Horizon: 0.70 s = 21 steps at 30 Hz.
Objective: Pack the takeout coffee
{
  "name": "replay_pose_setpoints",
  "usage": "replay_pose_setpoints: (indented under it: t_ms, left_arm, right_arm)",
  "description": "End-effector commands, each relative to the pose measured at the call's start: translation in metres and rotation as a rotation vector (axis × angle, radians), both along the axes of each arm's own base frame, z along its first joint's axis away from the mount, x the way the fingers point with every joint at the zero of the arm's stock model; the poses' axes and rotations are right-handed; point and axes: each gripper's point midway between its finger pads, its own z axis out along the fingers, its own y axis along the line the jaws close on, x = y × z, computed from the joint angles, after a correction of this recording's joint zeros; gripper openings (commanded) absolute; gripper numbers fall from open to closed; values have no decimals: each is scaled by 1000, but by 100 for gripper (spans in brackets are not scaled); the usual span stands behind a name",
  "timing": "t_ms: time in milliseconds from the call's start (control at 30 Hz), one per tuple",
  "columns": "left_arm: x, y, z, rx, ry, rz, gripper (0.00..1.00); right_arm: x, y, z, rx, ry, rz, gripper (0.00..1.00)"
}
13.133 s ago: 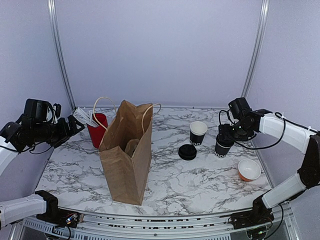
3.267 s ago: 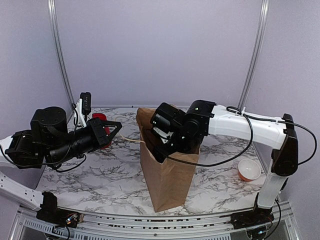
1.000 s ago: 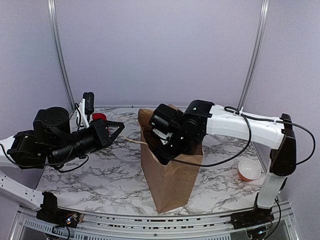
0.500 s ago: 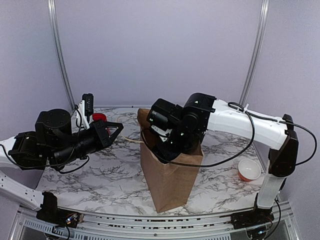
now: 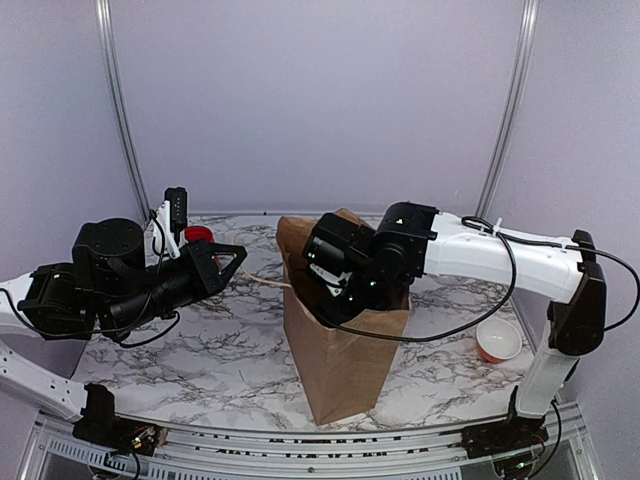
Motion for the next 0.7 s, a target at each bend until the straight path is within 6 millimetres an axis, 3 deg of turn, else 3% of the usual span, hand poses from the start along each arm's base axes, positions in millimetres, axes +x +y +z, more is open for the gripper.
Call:
replay_pose_setpoints:
  t_ms: [0,467,667]
  left_arm:
    - [0,0,4,-6,-16,10,0]
    - [1,-3,5,-1,-19,8,0]
    - [1,-2,7,-4,-21,12,0]
  right_arm:
    - [-9,-7,-21,-62,43,10,66]
    - [1,-6,16,-33,-24,-3,84]
    - [4,-4,32,-6,-52,0,87]
